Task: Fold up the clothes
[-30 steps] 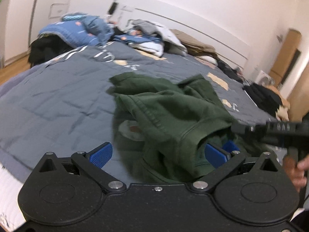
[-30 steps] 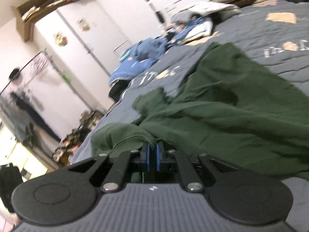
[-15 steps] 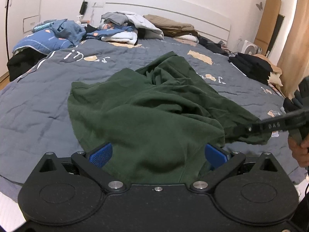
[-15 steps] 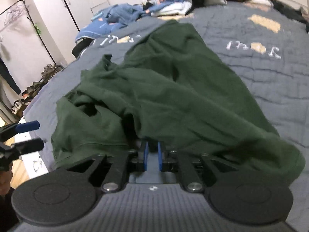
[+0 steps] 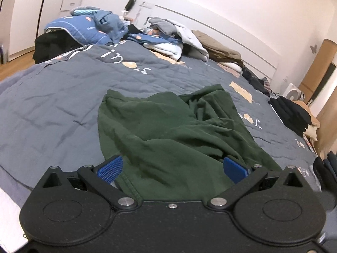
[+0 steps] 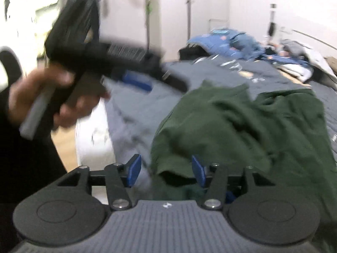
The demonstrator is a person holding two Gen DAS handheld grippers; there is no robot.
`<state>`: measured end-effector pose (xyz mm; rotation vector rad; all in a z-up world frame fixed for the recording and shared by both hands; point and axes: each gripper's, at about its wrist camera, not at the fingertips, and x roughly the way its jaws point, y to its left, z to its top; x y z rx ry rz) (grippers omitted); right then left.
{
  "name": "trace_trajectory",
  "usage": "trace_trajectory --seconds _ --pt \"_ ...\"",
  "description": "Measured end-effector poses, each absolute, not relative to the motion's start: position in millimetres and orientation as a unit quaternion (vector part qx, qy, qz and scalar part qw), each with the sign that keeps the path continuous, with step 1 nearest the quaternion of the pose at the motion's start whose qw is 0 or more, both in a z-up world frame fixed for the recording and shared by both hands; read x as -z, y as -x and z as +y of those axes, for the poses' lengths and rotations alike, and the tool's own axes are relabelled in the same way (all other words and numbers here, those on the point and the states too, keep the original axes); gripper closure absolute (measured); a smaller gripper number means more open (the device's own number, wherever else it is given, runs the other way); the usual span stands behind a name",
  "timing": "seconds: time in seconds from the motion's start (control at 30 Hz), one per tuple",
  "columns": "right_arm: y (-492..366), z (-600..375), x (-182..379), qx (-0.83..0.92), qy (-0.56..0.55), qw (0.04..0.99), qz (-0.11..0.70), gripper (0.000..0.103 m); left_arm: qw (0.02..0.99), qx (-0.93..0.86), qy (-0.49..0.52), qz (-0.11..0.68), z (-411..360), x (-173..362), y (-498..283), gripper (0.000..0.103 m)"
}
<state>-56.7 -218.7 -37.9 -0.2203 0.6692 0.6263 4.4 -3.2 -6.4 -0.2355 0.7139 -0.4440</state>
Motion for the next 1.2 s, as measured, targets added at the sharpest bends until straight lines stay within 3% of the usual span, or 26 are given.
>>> trace_trajectory --seconds 0.4,0.47,0.5,0.53,0.63,0.9,1.2 --pt "52.7 -194.7 74.0 -0.276 0.203 0.887 0.311 0.052 0.904 0.22 0.088 0.357 2.9 10.1 -1.3 0.0" --pt "50.8 -192.2 77.4 -0.277 0.209 0.884 0.314 0.059 0.9 0.23 0.083 0.36 3.0 11.0 0.2 0.0" --pt "49.2 -192.2 78.5 -0.276 0.207 0.883 0.317 0.069 0.899 0.235 0.08 0.361 3.1 11.4 1.0 0.0" --pt "46.7 -194.2 77.8 -0.275 0.195 0.885 0.322 0.083 0.898 0.24 0.075 0.362 2.4 11.8 1.9 0.0" --pt "39.9 -200.9 73.3 -0.269 0.16 0.89 0.331 0.095 0.896 0.251 0.058 0.362 0.1 13.2 5.2 0.0" --pt "23.3 -238.4 51.8 -0.238 0.017 0.917 0.321 0.097 0.892 0.262 0.045 0.365 0.5 16.1 8.4 0.0" --pt "13.6 -305.8 42.3 -0.205 -0.238 0.901 0.3 0.097 0.888 0.291 0.006 0.356 -15.0 17.2 19.1 0.0"
